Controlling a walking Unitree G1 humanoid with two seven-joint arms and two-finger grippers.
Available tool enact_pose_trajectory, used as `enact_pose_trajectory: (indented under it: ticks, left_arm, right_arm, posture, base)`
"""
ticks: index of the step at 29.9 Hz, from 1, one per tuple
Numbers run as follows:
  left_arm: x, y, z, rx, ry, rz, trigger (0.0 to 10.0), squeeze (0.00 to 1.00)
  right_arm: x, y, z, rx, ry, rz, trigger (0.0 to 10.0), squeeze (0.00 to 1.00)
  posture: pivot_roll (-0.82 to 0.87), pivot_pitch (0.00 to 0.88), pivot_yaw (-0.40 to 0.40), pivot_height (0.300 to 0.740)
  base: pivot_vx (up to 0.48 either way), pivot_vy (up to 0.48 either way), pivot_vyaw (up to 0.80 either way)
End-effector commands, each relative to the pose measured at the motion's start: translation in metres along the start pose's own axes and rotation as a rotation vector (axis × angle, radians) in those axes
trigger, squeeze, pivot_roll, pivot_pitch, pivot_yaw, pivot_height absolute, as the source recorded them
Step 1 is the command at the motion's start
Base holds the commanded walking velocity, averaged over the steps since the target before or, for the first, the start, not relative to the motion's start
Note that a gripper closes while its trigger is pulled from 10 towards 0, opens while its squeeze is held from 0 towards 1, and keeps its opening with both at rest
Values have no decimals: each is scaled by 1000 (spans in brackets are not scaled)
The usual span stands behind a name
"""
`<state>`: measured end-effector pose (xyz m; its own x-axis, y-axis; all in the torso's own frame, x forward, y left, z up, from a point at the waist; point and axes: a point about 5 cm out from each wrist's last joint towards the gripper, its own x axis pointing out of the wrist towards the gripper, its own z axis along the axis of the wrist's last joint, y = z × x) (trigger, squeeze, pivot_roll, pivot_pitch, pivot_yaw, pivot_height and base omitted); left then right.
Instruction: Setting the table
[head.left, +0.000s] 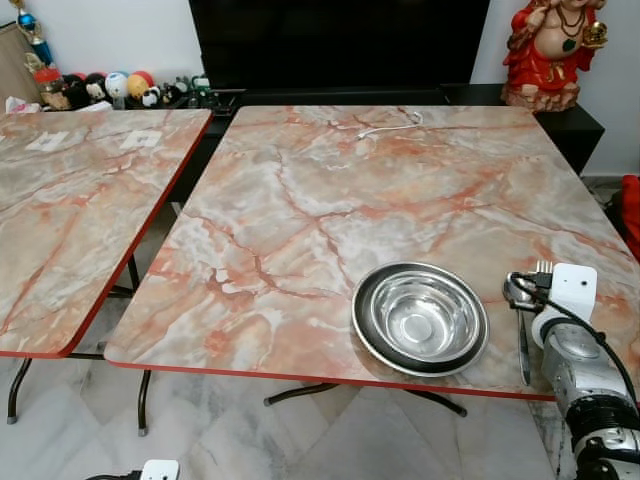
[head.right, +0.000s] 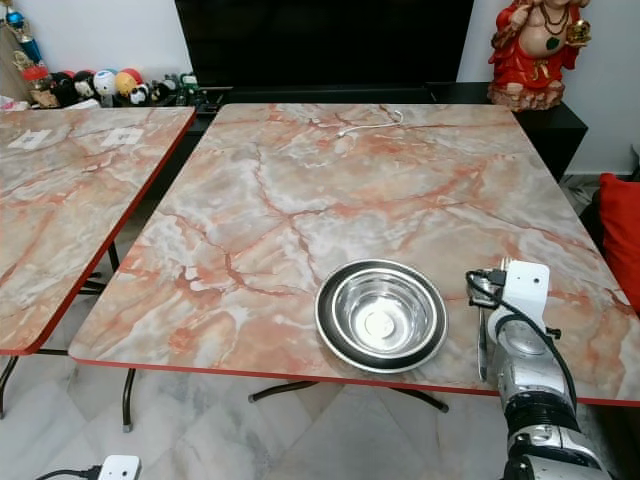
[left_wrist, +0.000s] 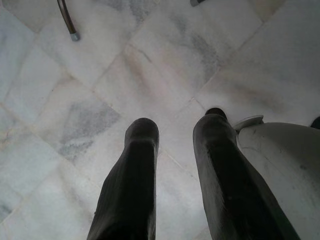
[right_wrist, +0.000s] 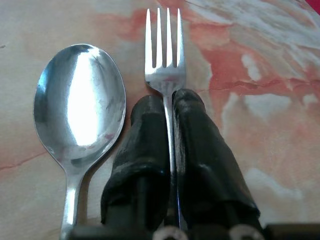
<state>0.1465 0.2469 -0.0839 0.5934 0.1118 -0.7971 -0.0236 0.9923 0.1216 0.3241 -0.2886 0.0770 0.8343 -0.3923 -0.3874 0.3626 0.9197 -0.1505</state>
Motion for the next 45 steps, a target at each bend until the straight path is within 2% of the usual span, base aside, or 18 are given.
enact_pose_trajectory:
  ticks: [1, 2, 3, 4, 13, 19, 29, 31, 33, 36, 40, 45]
  left_arm:
    - [-1, 4, -3, 13, 26, 4, 10000, 0]
    - [-1, 4, -3, 13, 26, 4, 10000, 0]
    - [-1, 4, -3, 13, 26, 4, 10000, 0]
    - [-1, 4, -3, 13, 26, 4, 10000, 0]
    - [-1, 4, -3, 13, 26, 3, 10000, 0]
    - [-1, 4, -3, 11, 26, 3, 10000, 0]
    - [-1, 3, -3, 10, 26, 0, 10000, 0]
    - [-1, 3, -3, 10, 26, 0, 10000, 0]
    - [-1, 4, -3, 9, 25, 1, 10000, 0]
    - [-1, 4, -3, 8, 23, 3, 10000, 0]
    - [-1, 5, -4, 3, 22, 9, 10000, 0]
    - [-2, 4, -5, -8, 19, 19, 10000, 0]
  right_arm:
    - [1, 2, 0, -5, 5, 5, 10000, 1000]
    - [1, 3, 0, -6, 5, 7, 10000, 965]
    - [1, 3, 0, -7, 4, 8, 10000, 35]
    - [1, 3, 0, -7, 5, 8, 10000, 0]
    - [1, 3, 2, -9, -6, -2, 10000, 0]
    - [-1, 2, 16, 24, -99, -19, 10000, 0]
    - [-2, 4, 24, 52, -158, -9, 10000, 0]
    - [-4, 5, 29, 71, -199, -16, 10000, 0]
    - [-8, 7, 42, 75, -311, -17, 10000, 0]
    - [-17, 12, 51, 86, -412, -3, 10000, 0]
    - [-25, 19, 52, 97, -472, 26, 10000, 0]
    - [-44, 27, 66, 90, -633, 68, 10000, 0]
  posture:
    - [-47, 20, 61, 740]
    - [-46, 20, 61, 740]
    - [-45, 20, 61, 740]
    - [-45, 20, 61, 740]
    - [-45, 18, 61, 740]
    - [-46, 17, 60, 740]
    - [-46, 17, 57, 740]
    - [-45, 17, 57, 740]
    - [-44, 18, 58, 740]
    - [-42, 20, 55, 740]
    - [-38, 21, 49, 740]
    - [-38, 21, 33, 740]
  base:
    - [0, 0, 0]
    - [0, 0, 0]
    - [0, 0, 0]
    - [0, 0, 0]
    - [0, 0, 0]
    - [0, 0, 0]
    - [0, 0, 0]
    - [0, 0, 0]
    - [0, 0, 0]
    - [0, 0, 0]
    - [0, 0, 0]
    - [0, 0, 365]
